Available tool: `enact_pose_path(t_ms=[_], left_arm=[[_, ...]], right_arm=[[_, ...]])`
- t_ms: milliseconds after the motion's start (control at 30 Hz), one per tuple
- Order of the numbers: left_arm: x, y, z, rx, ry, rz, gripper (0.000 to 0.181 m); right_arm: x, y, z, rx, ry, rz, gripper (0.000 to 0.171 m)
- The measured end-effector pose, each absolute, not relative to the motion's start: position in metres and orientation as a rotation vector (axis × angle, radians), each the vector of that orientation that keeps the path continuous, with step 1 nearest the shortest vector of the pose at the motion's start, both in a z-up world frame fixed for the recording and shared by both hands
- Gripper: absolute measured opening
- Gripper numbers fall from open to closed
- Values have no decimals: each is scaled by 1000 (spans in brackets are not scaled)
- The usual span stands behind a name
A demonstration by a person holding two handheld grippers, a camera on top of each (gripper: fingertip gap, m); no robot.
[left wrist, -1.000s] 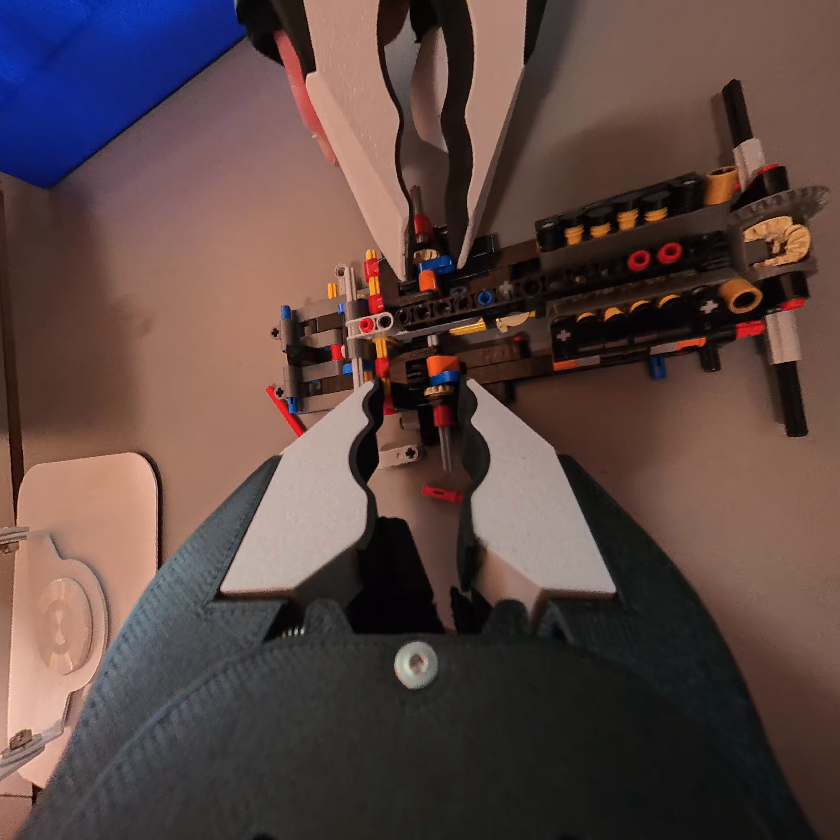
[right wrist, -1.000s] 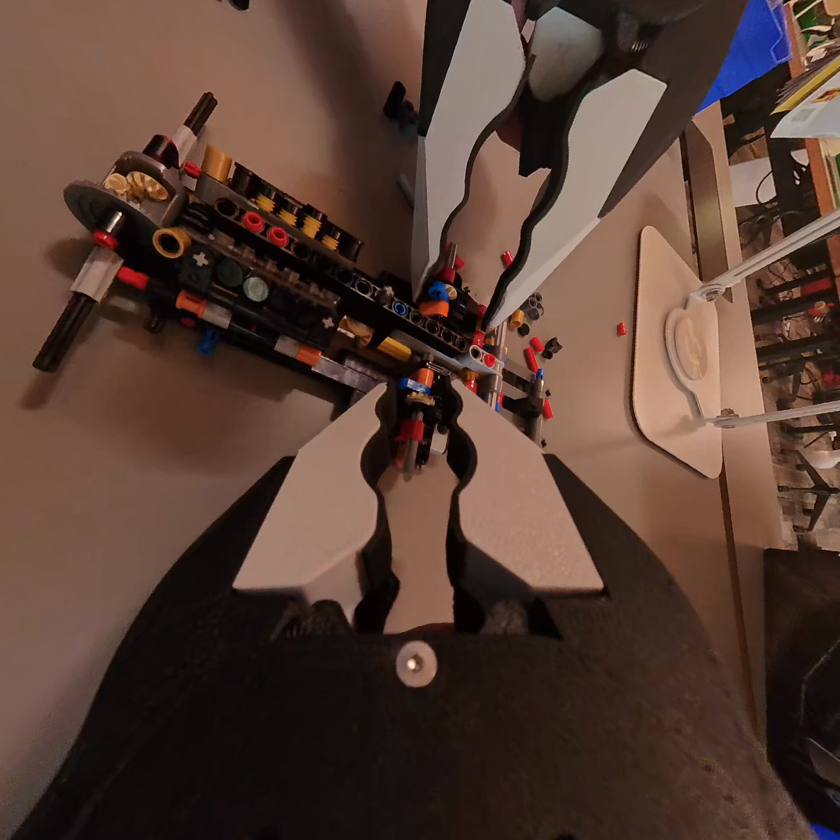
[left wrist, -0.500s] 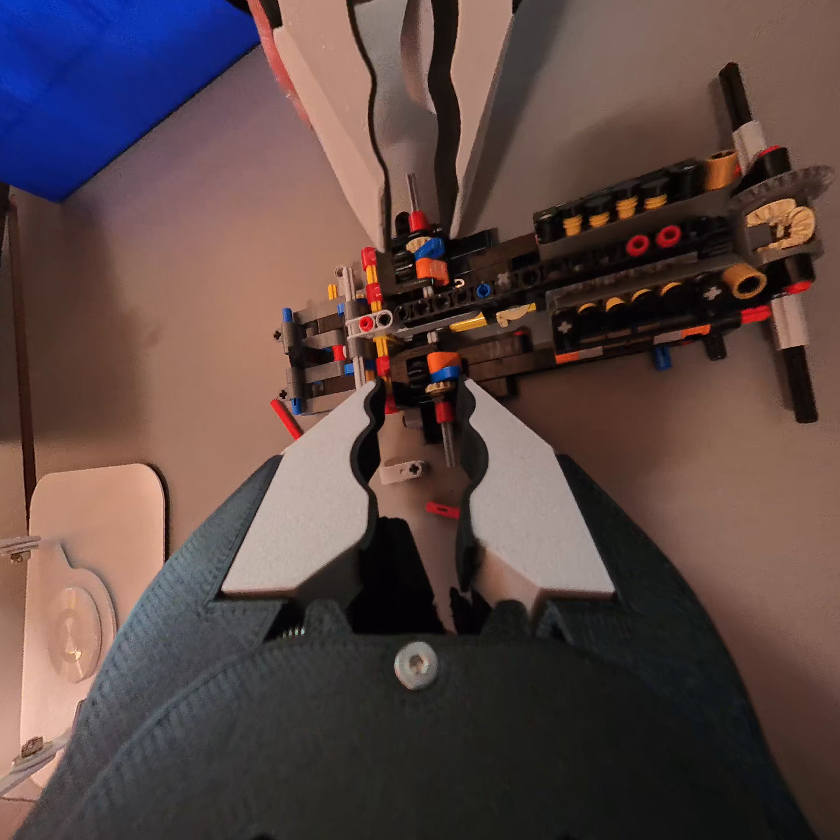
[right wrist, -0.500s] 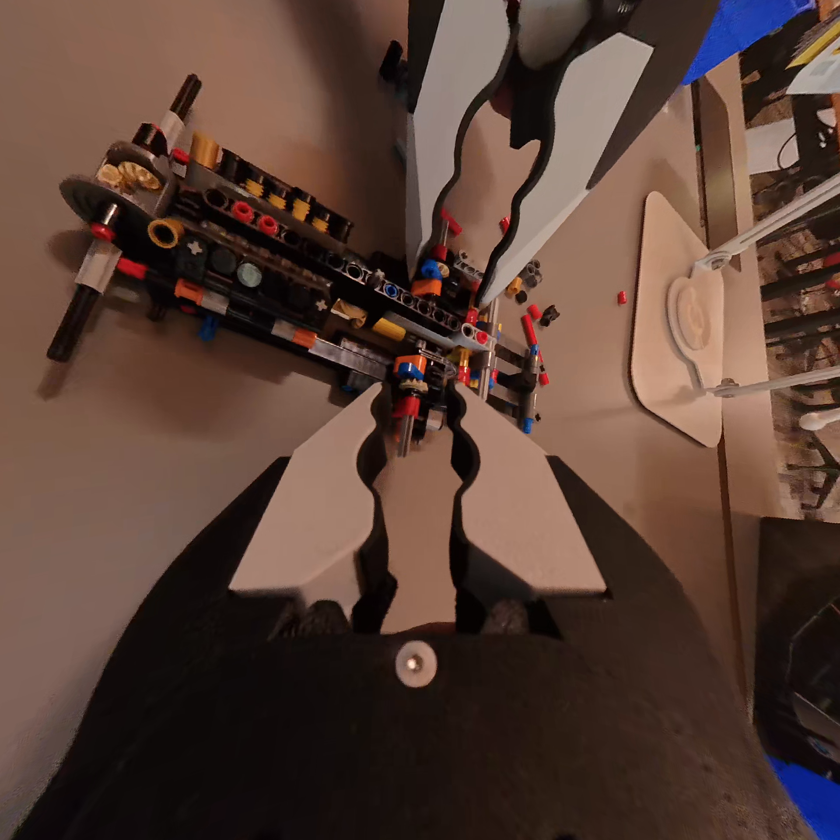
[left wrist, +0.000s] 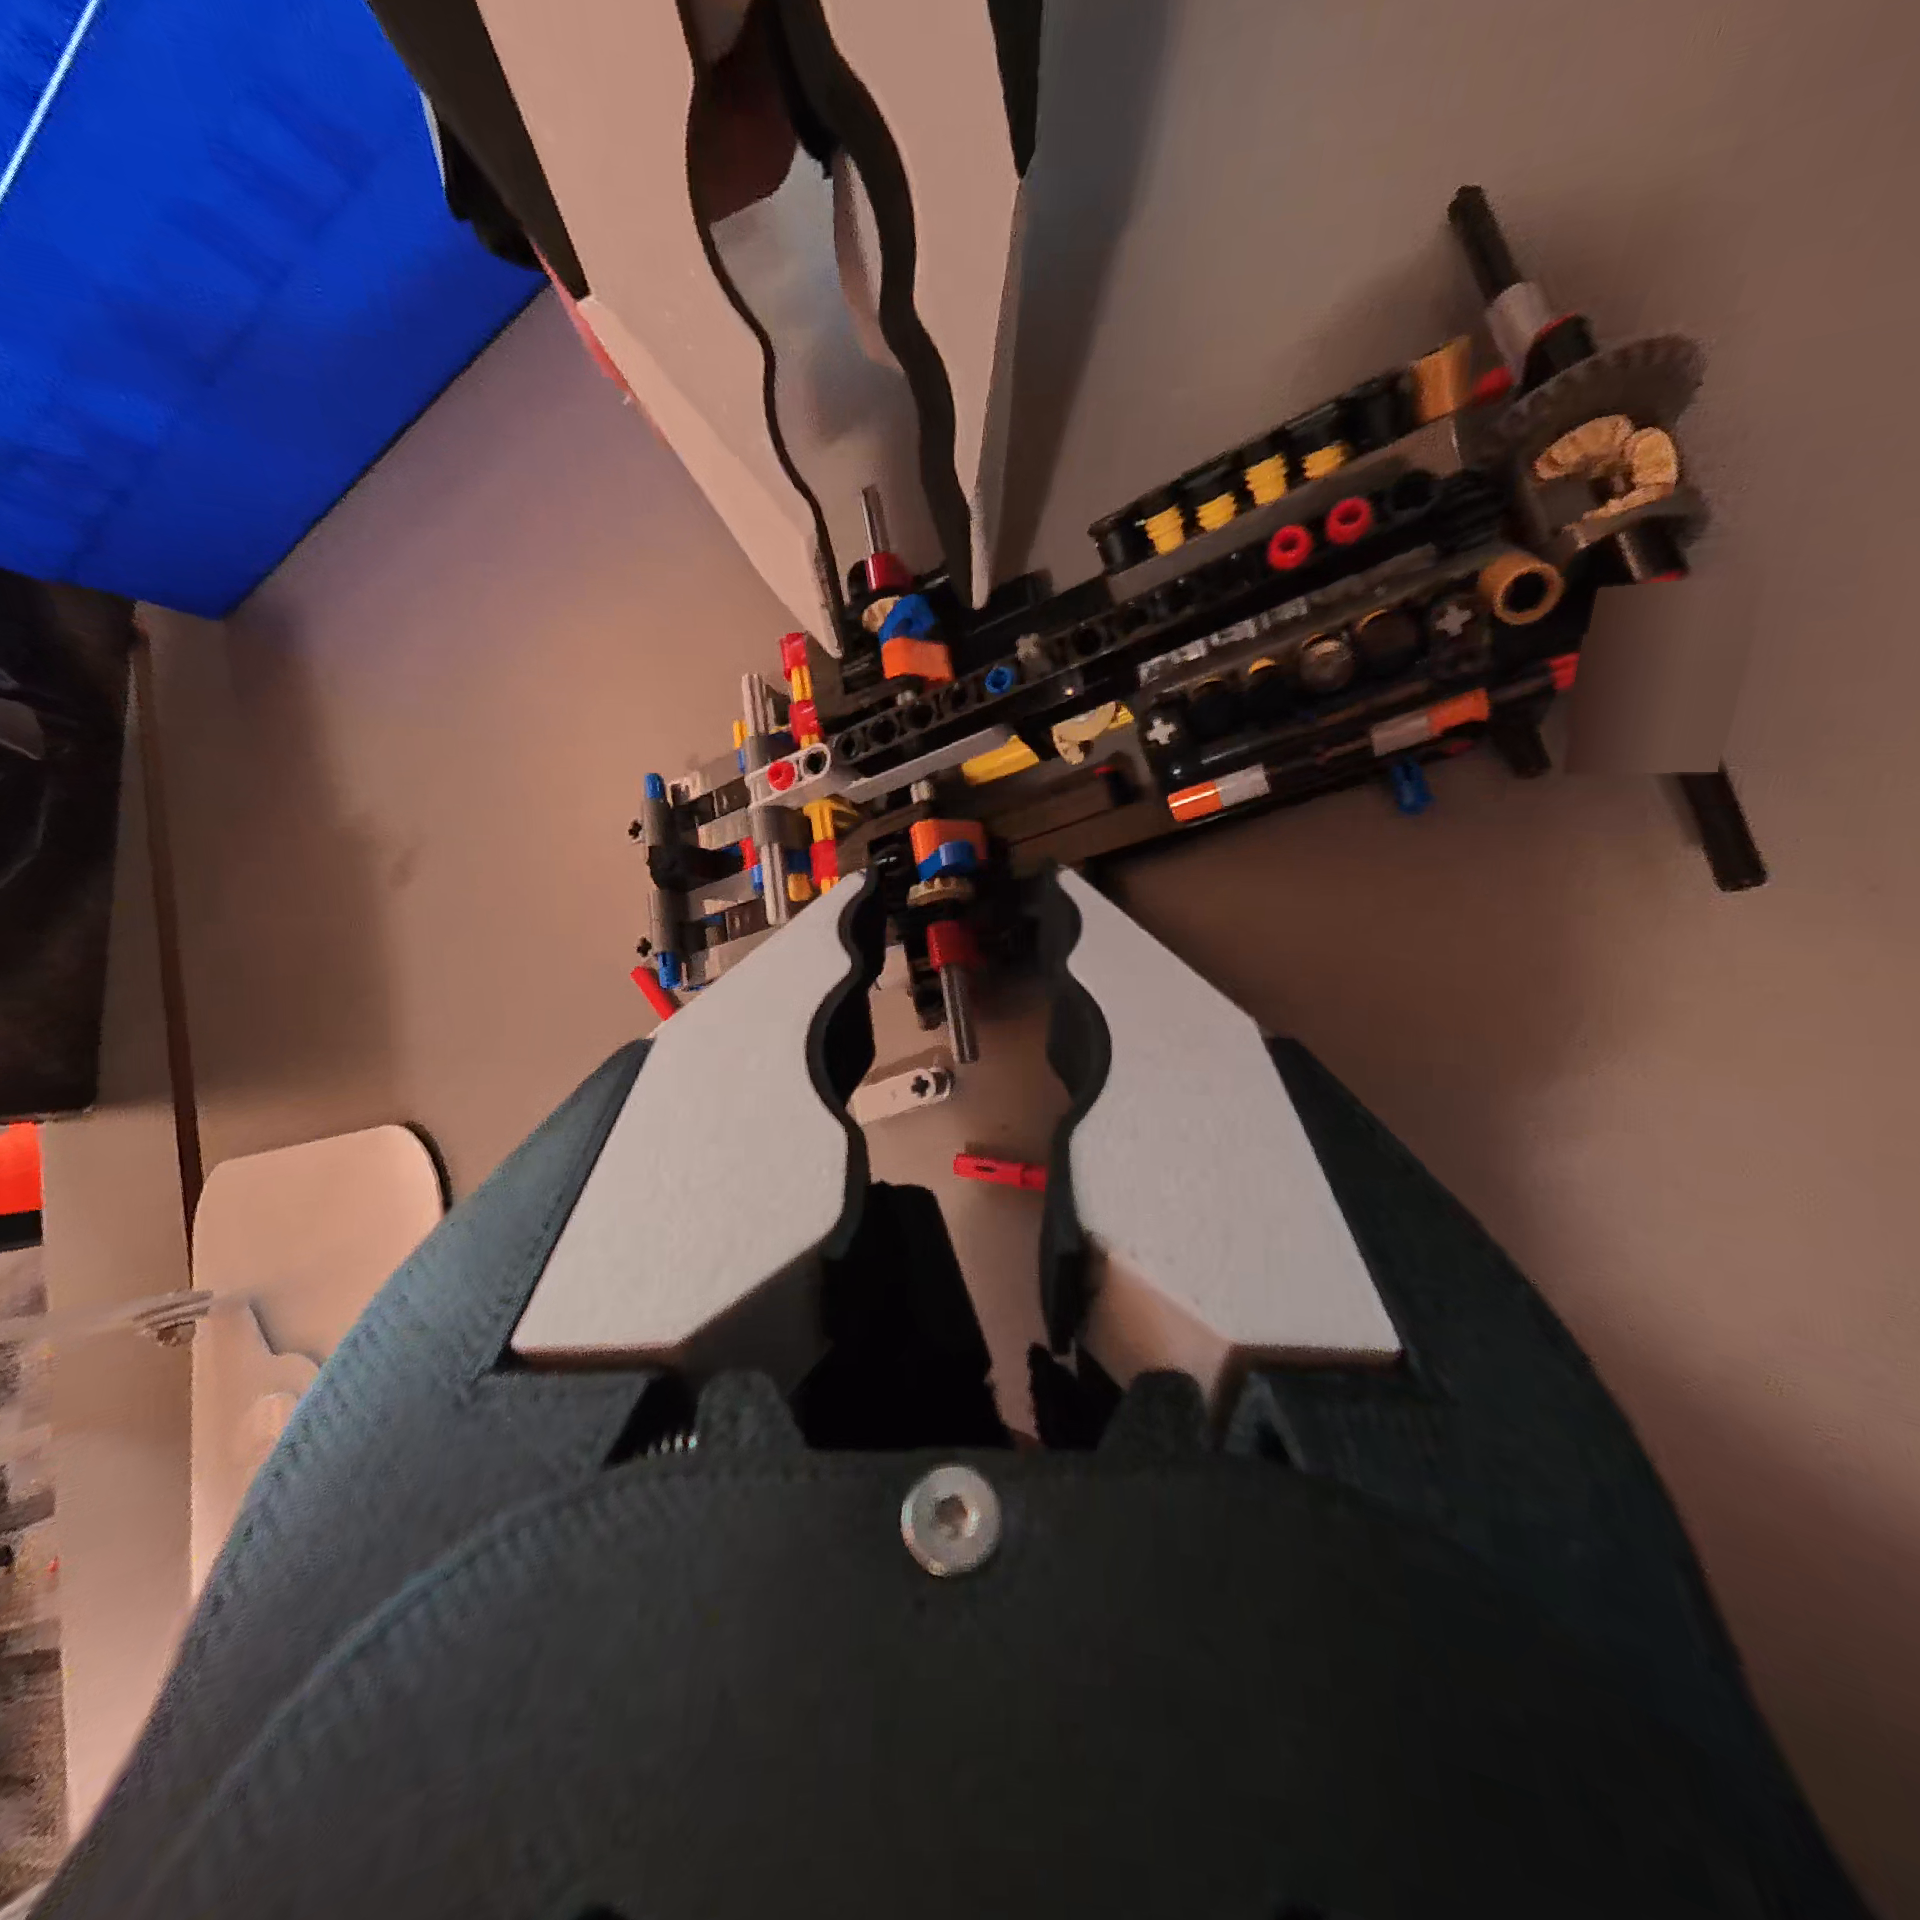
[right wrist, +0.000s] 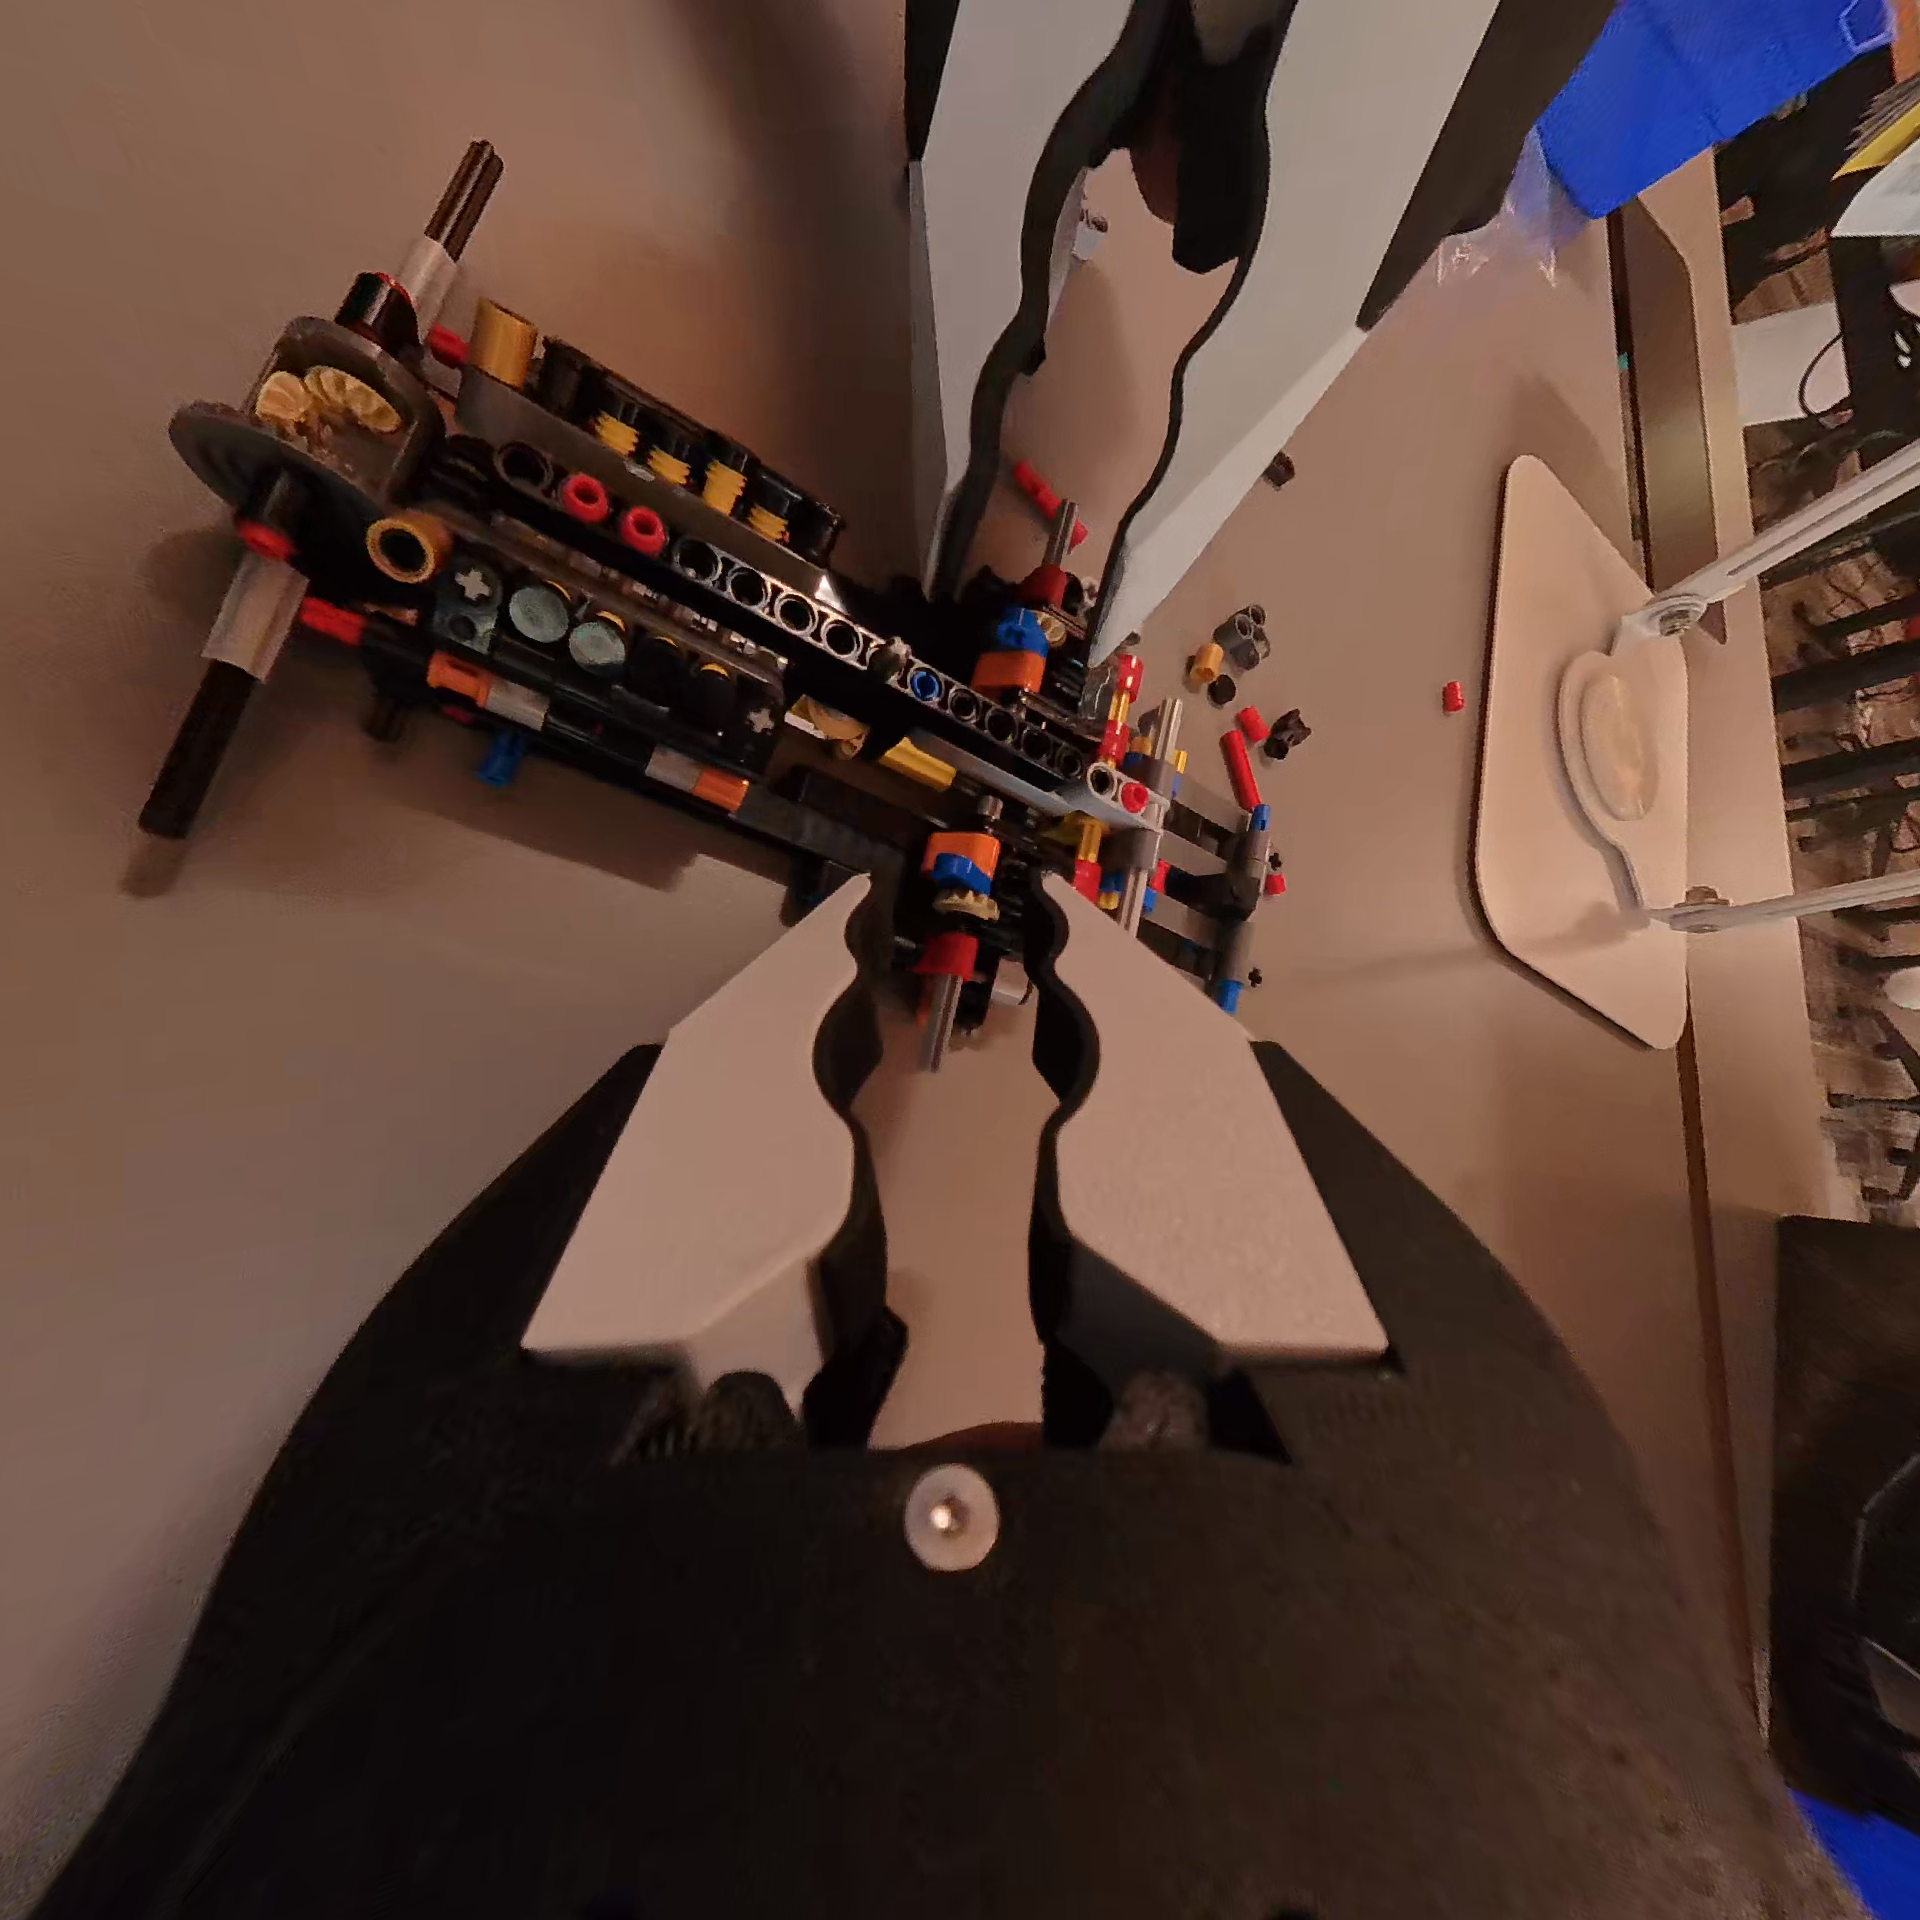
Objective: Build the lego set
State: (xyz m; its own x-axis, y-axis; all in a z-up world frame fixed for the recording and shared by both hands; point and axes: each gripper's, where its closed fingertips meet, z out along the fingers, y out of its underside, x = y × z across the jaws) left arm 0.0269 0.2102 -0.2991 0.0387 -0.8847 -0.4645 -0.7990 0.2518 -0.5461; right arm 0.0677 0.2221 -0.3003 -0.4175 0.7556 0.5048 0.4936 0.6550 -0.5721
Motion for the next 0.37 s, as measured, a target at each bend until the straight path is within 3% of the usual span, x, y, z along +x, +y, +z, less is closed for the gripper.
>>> enact_pose_path(t_ms=[33,367], left_arm=[[27,210,-299,-1552,1764,-146,28],[33,210,-301,-1507,1833,-78,30]], right_arm=[[68,222,-300,-967,-2100,438,22],[67,221,-301,-977,-2088,463,24]])
